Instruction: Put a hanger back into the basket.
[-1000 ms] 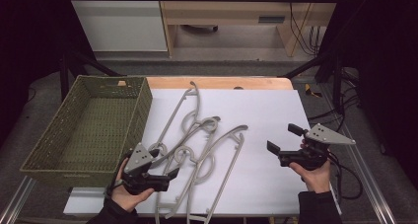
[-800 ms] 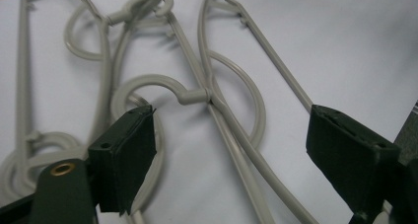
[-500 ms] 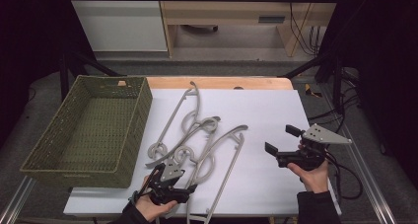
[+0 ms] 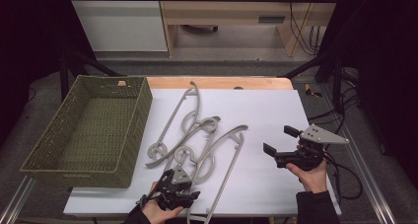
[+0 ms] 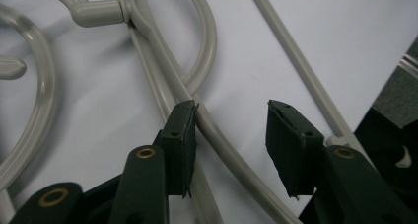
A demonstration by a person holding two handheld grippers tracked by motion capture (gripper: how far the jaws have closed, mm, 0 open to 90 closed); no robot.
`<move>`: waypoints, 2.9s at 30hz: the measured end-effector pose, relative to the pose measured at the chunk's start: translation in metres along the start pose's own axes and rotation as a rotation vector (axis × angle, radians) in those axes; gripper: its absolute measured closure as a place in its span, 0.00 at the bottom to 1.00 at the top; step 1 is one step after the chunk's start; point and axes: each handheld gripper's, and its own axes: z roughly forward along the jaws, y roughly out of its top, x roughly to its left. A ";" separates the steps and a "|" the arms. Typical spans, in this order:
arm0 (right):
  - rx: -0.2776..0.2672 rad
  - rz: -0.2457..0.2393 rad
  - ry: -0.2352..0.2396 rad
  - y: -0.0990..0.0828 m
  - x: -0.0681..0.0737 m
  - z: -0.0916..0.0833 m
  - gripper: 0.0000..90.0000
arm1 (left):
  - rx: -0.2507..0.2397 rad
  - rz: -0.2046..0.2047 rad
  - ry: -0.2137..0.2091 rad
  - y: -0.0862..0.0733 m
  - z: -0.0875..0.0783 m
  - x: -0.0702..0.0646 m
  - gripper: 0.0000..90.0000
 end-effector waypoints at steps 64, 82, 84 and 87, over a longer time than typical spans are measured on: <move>0.005 0.003 0.012 0.000 0.001 0.002 0.02 | 0.104 -0.023 0.113 0.025 0.021 -0.013 0.91; -0.027 0.013 0.008 0.003 -0.003 -0.008 0.03 | -0.024 0.004 0.083 0.032 -0.025 -0.009 0.91; -0.032 0.014 0.005 0.003 -0.003 -0.009 0.02 | -0.024 0.016 0.094 0.032 -0.030 -0.006 0.91; -0.035 0.011 -0.004 0.003 -0.004 -0.011 0.02 | -0.039 0.008 0.104 0.033 -0.038 0.001 0.91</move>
